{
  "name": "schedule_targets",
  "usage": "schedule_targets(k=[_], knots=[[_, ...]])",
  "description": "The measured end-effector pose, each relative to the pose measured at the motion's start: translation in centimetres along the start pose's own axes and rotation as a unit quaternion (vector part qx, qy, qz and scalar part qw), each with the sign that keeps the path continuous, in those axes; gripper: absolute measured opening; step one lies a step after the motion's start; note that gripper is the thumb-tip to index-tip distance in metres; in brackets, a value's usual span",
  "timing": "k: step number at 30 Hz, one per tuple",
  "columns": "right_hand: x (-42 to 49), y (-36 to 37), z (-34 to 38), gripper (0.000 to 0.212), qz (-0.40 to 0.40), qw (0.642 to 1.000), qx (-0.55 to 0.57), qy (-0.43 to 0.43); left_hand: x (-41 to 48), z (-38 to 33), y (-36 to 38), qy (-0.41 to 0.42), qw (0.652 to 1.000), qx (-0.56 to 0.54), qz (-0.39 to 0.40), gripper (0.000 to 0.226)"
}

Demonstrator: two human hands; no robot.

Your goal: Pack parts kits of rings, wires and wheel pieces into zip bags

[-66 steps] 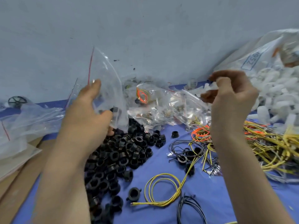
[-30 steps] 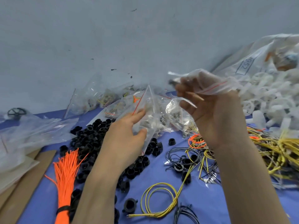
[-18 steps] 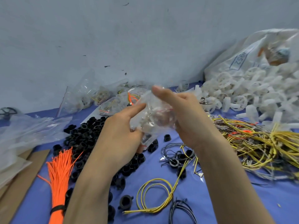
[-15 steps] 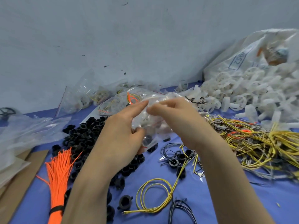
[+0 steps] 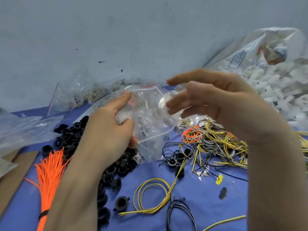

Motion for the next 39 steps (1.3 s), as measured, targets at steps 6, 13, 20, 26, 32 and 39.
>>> schedule_targets(k=[6,13,20,26,32,39], knots=[[-1.1,-8.1,-12.4,0.009,-0.144,0.864,-0.306,0.373,0.5,1.7,-1.0,-0.043,0.991,-0.114,-0.060,0.077],[0.3,-7.5,-19.7,0.041,-0.137,0.830,-0.398,0.367,0.0,0.4,-1.7,-0.031,0.985,-0.145,-0.088,0.072],[-0.1,-7.6,-20.1,0.026,-0.150,0.801,-0.443,0.374,0.0,0.4,-1.5,-0.029,0.988,-0.135,-0.070,0.073],[1.3,-7.1,-15.6,0.012,-0.144,0.866,-0.395,0.271,0.6,1.5,-1.5,-0.025,0.984,-0.150,-0.088,0.071],[1.2,-7.1,-8.2,0.015,-0.197,0.926,-0.291,0.137,1.2,2.9,-1.5,-0.026,0.988,-0.085,-0.126,0.067],[0.2,-6.1,-3.7,0.017,-0.241,0.965,-0.093,0.048,1.0,2.0,-0.5,-0.015,0.993,-0.048,-0.104,0.065]])
Point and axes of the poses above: each hand's wrist, its own x-axis towards the middle knuckle, its own y-axis out of the palm, z = x × y, the point moved 7 cm from there along x, towards the middle knuckle, and after that the axes turned 11 degrees about x, right-handed, at the moved point
